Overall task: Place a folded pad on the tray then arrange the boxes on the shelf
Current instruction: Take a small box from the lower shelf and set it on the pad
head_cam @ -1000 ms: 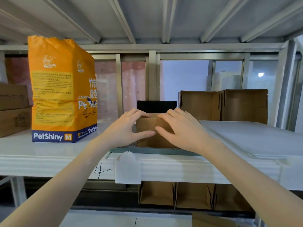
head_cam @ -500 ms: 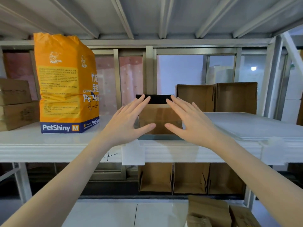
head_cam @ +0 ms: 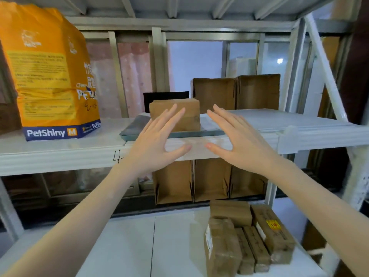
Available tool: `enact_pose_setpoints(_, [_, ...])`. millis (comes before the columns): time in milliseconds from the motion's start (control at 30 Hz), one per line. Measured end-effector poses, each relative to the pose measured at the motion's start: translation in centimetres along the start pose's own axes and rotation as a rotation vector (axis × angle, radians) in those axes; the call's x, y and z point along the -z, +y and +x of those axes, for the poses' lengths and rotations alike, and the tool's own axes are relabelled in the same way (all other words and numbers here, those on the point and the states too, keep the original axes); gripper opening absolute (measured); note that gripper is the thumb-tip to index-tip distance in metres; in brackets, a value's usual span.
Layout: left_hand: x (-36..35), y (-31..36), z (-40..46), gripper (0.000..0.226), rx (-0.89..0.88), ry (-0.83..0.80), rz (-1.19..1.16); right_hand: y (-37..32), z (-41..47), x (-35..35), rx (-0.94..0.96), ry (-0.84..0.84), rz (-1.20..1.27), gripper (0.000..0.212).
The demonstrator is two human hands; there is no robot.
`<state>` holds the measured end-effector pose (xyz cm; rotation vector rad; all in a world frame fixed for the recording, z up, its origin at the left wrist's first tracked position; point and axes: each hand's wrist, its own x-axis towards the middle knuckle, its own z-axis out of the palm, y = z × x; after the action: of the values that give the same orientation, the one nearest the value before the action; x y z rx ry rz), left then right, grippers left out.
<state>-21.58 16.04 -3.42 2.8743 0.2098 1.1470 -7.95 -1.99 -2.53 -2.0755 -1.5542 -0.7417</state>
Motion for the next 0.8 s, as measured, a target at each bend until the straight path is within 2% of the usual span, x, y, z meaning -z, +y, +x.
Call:
enact_pose_setpoints(267, [-2.2, 3.6, -1.0, 0.077, -0.058, -0.013, -0.093, 2.1, -3.6, 0.5, 0.039, -0.031, -0.021, 0.074])
enact_pose_setpoints(533, [-8.2, 9.3, -2.8, 0.074, -0.138, -0.089, -0.156, 7.0, -8.9, -0.4, 0.103, -0.176, 0.009, 0.074])
enact_pose_setpoints(633, [-11.8, 10.7, -4.2, 0.071, -0.099, -0.136, -0.206, 9.6, -11.3, -2.0, 0.137, -0.246, 0.035, 0.073])
enact_pose_setpoints(800, [-17.8, 11.5, -6.1, 0.069, 0.092, -0.252, -0.233, 13.4, -14.3, -6.3, 0.134, -0.387, 0.118, 0.074])
